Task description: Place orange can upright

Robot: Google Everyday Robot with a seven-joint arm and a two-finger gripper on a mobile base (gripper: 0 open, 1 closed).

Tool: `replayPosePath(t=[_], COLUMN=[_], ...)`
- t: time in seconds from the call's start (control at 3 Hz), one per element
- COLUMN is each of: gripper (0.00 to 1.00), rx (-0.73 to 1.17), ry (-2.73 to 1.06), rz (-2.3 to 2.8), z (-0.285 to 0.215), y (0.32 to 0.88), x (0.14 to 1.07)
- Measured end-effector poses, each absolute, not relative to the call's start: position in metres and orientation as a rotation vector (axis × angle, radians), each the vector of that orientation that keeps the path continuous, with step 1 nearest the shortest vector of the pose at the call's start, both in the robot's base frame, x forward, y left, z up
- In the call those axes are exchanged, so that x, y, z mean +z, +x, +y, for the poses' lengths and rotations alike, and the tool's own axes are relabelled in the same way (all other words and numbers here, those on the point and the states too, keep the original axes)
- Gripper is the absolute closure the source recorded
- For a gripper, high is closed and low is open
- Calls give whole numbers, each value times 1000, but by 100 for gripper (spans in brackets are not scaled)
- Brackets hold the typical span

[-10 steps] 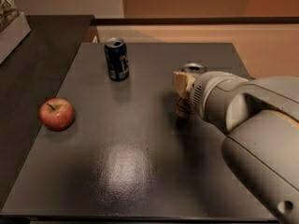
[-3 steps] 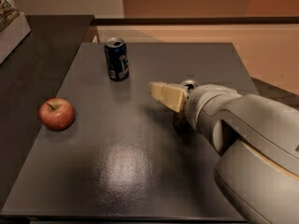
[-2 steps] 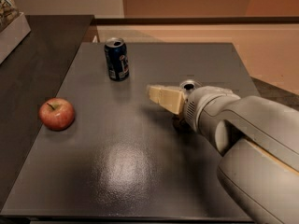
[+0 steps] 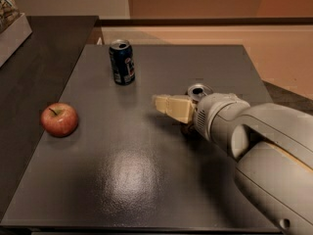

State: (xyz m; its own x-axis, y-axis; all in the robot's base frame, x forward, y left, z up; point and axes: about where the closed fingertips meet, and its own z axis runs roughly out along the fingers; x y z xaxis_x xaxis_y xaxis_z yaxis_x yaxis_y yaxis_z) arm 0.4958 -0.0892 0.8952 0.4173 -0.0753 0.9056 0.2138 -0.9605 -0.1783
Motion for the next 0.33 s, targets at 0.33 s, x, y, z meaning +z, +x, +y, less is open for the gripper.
replayPosePath(t=[0.33], gripper=[0], rx=[-1560], ry=[-2409], rz=[-121], z=[-89], y=[496], x=[895])
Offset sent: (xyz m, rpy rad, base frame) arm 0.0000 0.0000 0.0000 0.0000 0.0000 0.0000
